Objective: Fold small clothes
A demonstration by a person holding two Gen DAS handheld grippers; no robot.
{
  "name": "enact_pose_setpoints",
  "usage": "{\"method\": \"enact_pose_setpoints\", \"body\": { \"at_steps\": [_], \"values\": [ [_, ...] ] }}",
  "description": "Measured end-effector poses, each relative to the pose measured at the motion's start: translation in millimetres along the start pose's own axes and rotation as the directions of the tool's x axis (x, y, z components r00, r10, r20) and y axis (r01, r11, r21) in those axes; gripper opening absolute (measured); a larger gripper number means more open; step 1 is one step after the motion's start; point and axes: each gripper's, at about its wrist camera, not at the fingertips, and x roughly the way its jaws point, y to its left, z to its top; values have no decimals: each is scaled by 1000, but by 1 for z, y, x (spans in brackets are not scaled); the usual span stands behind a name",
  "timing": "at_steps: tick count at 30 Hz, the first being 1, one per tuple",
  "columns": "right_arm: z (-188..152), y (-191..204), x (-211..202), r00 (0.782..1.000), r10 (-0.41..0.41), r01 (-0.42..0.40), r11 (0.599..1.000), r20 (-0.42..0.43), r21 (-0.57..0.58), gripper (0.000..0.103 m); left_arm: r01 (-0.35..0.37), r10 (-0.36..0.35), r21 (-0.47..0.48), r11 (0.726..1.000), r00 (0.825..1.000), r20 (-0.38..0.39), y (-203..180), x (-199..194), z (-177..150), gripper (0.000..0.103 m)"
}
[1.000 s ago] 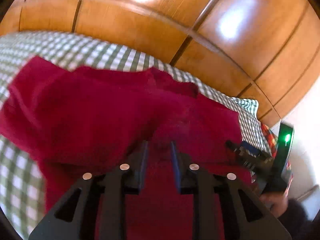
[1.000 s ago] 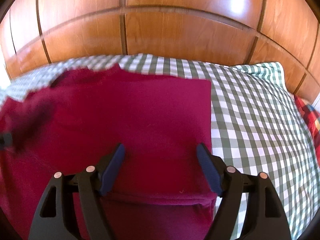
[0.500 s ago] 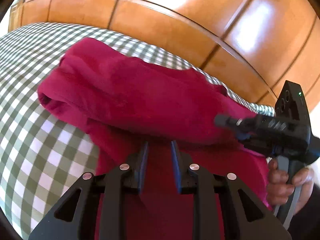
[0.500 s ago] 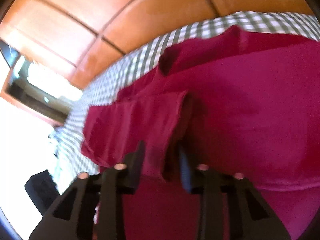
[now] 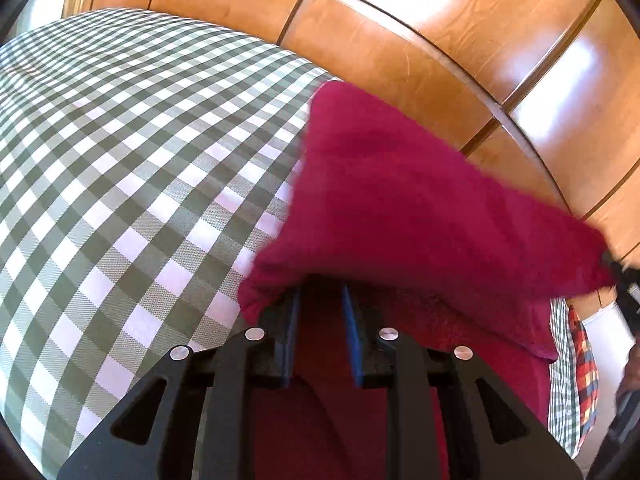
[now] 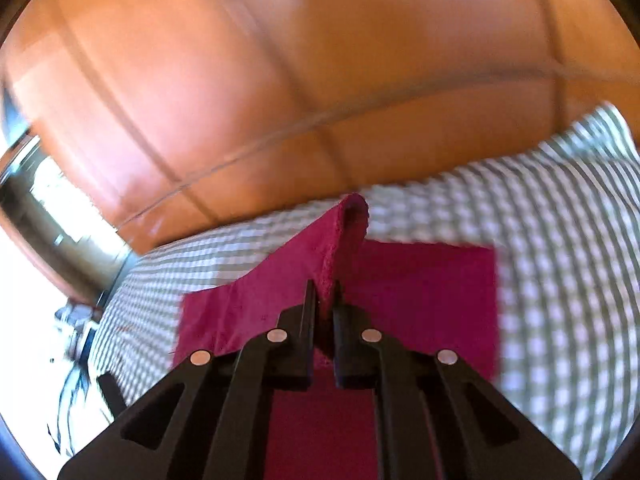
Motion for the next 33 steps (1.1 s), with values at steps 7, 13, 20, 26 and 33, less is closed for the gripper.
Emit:
{"method": "enact_pose_setpoints", "body": {
  "at_steps": [7, 13, 20, 26, 33],
  "values": [
    [-32, -55, 38, 994, -42, 56, 989, -105, 138, 6, -12, 12, 23, 1000, 1000, -18, -5, 1, 4, 21],
    [-35, -66, 40, 993, -49, 64, 989, -106, 136, 7, 58, -54, 67, 996, 997, -50, -12, -20, 2, 21],
    [-55, -88, 16, 991, -68, 83, 988, -112, 133, 10, 101, -100, 118, 988, 995, -16, -18, -53, 8, 21],
    [-49, -67, -18, 986, -168, 168, 985, -11, 42, 37, 99, -98, -27, 995, 994, 45, 13, -55, 49, 57],
    [-65, -21, 4, 986, -165, 163, 973, 1, -165, 39, 147, -148, -96, 984, 989, -5, 33, -18, 101, 57]
  ]
}}
